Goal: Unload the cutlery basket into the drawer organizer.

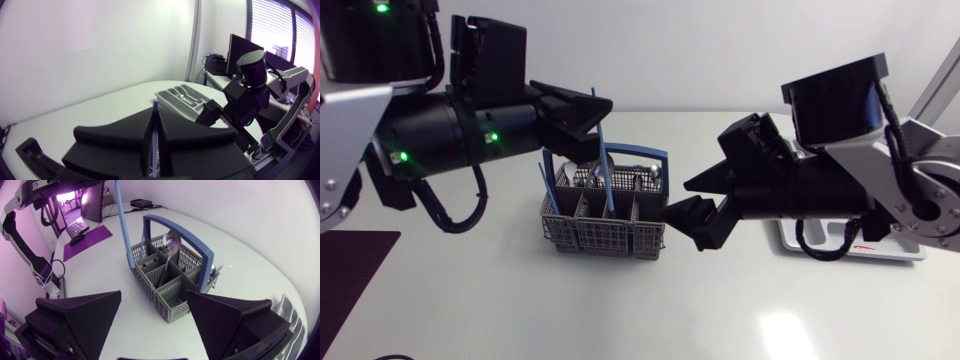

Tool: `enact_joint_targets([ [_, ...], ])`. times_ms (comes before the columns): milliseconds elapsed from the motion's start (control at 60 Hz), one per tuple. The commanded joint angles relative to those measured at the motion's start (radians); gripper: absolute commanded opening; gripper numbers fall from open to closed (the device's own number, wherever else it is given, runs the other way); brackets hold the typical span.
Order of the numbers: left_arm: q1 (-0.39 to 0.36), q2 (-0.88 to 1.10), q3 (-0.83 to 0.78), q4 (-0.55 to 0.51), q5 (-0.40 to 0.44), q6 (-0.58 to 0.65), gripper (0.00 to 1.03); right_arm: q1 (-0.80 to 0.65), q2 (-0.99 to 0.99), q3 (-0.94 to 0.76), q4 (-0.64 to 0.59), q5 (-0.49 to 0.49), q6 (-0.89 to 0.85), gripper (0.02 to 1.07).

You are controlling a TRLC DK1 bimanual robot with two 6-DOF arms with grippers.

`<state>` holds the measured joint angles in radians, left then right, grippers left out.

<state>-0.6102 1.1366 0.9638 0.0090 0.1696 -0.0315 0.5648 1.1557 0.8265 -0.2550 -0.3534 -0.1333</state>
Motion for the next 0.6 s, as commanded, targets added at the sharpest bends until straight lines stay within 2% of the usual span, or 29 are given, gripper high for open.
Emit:
enact_joint_targets([
  [0,0.050,0.058,0.056,-0.027,0.091,-0.104,0.04,0.024,-0.005,0.040,0.002,-0.018,0.041,0.97],
  [100,0.078,0.098,0.076,-0.035,0.177,-0.150,0.04,0.049,0.021,0.069,0.002,-0.019,0.046,0.97],
  [117,0.086,0.120,0.087,-0.040,0.214,-0.163,0.04,0.052,0.032,0.077,0.003,-0.022,0.046,0.96],
  [217,0.099,0.161,0.110,-0.040,0.272,-0.197,0.04,0.050,0.058,0.112,0.002,-0.053,0.047,0.96],
  [417,0.101,0.198,0.141,-0.046,0.320,-0.231,0.04,0.049,0.160,0.168,0.022,-0.047,0.046,0.94],
  [583,0.101,0.213,0.148,-0.047,0.332,-0.240,0.04,0.050,0.202,0.175,0.059,-0.045,0.043,0.78],
])
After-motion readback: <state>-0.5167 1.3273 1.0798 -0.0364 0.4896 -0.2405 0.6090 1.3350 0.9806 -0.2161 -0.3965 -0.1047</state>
